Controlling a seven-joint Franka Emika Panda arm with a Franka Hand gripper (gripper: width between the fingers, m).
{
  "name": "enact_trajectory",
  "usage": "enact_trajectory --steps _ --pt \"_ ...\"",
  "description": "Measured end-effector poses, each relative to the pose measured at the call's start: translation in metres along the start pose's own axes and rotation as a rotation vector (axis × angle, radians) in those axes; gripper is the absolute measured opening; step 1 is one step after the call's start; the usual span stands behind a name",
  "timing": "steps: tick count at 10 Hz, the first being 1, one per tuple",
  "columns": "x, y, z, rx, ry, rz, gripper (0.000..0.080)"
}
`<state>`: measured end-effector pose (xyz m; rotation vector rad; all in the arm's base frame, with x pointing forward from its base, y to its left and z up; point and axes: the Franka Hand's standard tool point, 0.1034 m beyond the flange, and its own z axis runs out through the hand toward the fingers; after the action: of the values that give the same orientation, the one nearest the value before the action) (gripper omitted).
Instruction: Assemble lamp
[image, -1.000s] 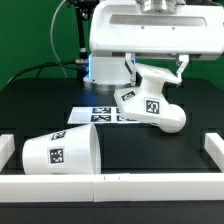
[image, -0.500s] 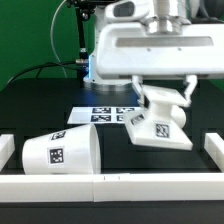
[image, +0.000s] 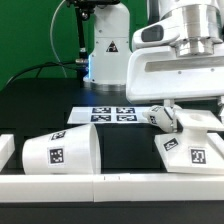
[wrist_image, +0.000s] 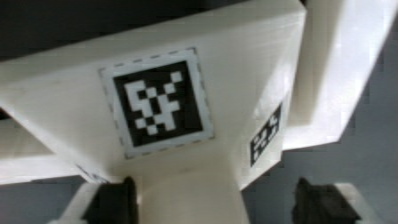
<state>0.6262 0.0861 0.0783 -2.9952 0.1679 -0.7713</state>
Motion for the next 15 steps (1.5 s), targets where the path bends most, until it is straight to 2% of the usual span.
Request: enact_trajectory --steps 3,5,7,9,12,13,15 --pt "-0.002 -0.001 0.001 0.000 0.002 0.004 0.0431" --pt "-0.022 -0.003 0.005 0.000 -0.005 0.012 0.0428" --pt "-0.024 0.004 -0.004 -0.003 -0.016 0.024 0.0427" --pt "-0.026 0.000 -0.004 0.002 -0.030 0.038 0.0427" --pt "-0.028 0.002 -0.002 -0.001 -0.034 0.036 0.0427" --pt "-0.031 0.006 0.001 0.003 -0.048 0.048 0.0427" --pt "-0.037 -0.001 0.004 0.032 -0.085 0.071 0.0421"
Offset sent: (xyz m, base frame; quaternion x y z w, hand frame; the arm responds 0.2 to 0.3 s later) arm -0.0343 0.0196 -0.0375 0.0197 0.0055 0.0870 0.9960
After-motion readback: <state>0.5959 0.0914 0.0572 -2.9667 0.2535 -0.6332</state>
